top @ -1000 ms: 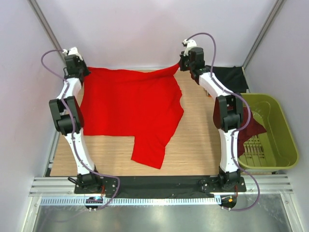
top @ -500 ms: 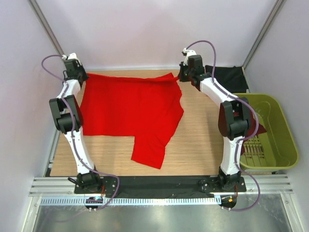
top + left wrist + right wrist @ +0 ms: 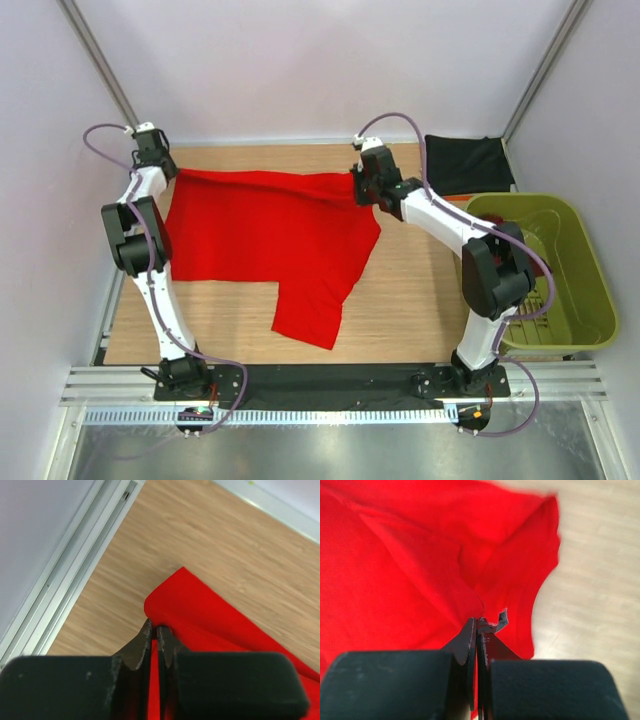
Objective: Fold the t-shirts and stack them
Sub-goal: Fold the tshirt
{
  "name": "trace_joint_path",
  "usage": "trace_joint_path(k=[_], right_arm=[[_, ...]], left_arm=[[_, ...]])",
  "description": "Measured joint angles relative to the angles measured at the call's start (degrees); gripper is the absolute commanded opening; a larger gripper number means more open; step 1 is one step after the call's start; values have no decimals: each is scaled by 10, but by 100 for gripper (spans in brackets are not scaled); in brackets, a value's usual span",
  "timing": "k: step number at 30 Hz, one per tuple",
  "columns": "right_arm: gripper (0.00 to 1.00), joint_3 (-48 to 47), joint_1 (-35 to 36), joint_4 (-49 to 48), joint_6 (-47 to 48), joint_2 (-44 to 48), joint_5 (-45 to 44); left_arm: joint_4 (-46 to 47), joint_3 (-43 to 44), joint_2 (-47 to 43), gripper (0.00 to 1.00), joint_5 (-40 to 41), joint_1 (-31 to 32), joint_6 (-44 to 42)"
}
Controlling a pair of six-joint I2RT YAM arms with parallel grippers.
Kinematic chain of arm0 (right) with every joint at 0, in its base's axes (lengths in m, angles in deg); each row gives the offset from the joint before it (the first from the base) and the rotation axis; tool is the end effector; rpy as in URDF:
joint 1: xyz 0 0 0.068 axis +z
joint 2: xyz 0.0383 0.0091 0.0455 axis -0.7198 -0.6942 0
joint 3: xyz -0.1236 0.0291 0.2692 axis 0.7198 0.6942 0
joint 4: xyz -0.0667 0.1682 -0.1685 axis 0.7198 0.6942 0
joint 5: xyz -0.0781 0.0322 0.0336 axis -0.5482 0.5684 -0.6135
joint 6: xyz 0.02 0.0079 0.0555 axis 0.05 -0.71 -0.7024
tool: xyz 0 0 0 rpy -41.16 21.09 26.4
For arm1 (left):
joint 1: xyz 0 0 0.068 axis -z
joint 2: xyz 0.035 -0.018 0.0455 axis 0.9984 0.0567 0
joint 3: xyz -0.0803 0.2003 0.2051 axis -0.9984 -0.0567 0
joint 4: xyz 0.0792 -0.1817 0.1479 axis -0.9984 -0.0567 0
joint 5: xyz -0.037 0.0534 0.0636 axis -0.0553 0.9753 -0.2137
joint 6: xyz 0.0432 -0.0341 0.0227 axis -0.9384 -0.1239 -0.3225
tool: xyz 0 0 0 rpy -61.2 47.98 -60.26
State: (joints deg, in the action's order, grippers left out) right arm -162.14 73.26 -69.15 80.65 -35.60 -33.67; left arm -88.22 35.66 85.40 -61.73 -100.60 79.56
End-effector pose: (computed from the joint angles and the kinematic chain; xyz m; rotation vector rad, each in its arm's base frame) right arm 0.3751 0.1874 0.2906 -0.2828 2.1939 0.2302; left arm 0.5190 0.1350 0.2194 -0.6268 2.0966 0.1626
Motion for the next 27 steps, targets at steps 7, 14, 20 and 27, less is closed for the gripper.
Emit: trace_joint_path(k=[7, 14, 20, 27], right_arm=[[4, 106, 18, 4, -32, 8, -17], [14, 145, 21, 15, -34, 62, 2], [35, 161, 23, 26, -37, 122, 19], [38, 153, 22, 65, -87, 120, -9]], left_arm=[[-52, -7, -2, 18, 27, 0, 15], [-93, -58, -29, 21, 60, -1, 19], [-121, -87, -67, 29, 77, -1, 48], [-148, -186, -166, 31, 27, 1, 101]])
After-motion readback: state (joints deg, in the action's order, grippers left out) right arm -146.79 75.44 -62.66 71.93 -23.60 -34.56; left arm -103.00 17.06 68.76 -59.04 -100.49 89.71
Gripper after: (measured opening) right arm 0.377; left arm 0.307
